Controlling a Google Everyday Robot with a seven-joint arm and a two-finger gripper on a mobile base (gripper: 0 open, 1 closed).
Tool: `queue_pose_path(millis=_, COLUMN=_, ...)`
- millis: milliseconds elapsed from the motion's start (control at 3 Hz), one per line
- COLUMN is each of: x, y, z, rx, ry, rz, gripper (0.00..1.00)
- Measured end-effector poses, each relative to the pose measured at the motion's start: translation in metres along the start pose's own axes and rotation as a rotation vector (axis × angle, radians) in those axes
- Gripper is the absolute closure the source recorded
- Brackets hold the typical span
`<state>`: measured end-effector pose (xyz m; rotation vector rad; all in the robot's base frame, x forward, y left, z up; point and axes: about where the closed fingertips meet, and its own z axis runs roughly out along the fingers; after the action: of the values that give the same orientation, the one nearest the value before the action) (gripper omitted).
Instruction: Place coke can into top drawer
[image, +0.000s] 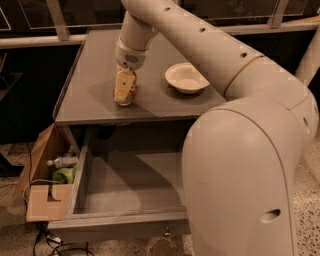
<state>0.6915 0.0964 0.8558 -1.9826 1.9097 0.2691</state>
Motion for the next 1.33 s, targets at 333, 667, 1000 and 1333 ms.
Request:
queue_pose_path(millis=333, x=0.000, y=0.000, z=0.000, rx=0.000, ry=0.000, rz=0.000, gripper=0.89)
queue_pose_path(millis=667, x=0.001, y=-0.002, z=-0.007, rx=0.004, ry=0.007, rz=0.008, gripper=1.00)
queue_pose_path(millis=1000, x=0.003, y=-0.001, z=-0.022, rx=-0.002, ry=0.004, rz=0.016, gripper=1.00)
queue_pose_path(millis=1333, x=0.005, y=0.021, z=-0.077, rx=0.000, ry=-0.027, rz=0.055, gripper=1.00)
